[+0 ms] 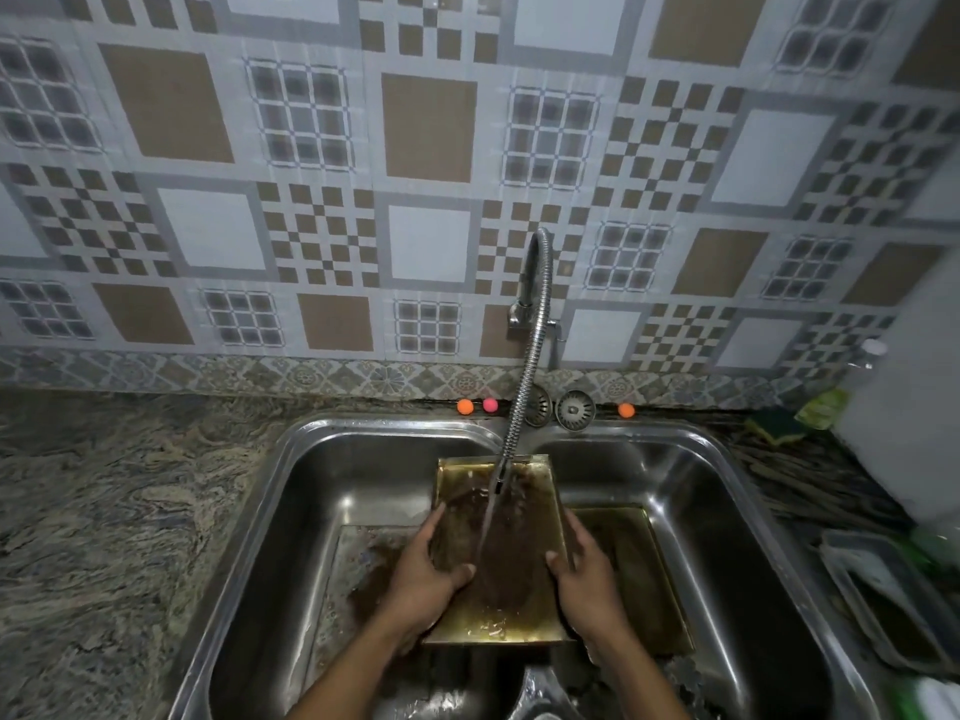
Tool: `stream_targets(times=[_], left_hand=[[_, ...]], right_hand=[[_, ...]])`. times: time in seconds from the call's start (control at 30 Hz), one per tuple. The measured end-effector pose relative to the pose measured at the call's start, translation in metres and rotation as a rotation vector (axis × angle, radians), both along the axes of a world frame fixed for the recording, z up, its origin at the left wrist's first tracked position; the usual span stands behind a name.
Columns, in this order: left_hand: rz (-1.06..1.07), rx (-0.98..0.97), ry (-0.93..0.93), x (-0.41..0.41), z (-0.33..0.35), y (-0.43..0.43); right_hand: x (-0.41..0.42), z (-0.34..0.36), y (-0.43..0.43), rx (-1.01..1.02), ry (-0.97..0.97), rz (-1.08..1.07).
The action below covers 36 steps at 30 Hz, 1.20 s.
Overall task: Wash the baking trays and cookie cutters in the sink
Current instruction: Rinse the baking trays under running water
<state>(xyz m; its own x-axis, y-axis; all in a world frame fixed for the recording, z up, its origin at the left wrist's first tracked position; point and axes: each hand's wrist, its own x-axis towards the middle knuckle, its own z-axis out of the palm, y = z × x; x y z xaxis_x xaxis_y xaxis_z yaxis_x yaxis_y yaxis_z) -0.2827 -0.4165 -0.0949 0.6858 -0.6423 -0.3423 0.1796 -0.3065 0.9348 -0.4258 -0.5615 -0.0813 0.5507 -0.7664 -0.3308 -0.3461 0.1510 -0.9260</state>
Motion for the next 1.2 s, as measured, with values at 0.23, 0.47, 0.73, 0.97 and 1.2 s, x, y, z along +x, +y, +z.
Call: stream_targets(times=[0.23, 0.47, 0.73, 0.97, 1.2], left_hand=[[-0.229, 0.086, 0.022, -0.031, 0.003, -0.061], [-0.148, 0.170, 0.271, -0.071, 0.002, -0.154], [-0.064, 0.147, 0.611, -0.089, -0.001, -0.228], [0.095, 0.204, 0.402, -0.103, -0.062, -0.239], [-0.052, 0.367, -0.163, -0.113, -0.086, -0.219]], right_hand=[[-0.061, -0.001, -0.029, 0.226, 0.037, -0.233], [-0.111, 0.021, -0.122, 0.535, -0.103, -0.298], [-0.109, 0.035, -0.212, 0.503, -0.254, -0.109], [-0.120, -0.006, -0.238, 0.413, -0.195, 0.116], [-0.127, -0.104, -0.235, -0.026, 0.168, 0.229]])
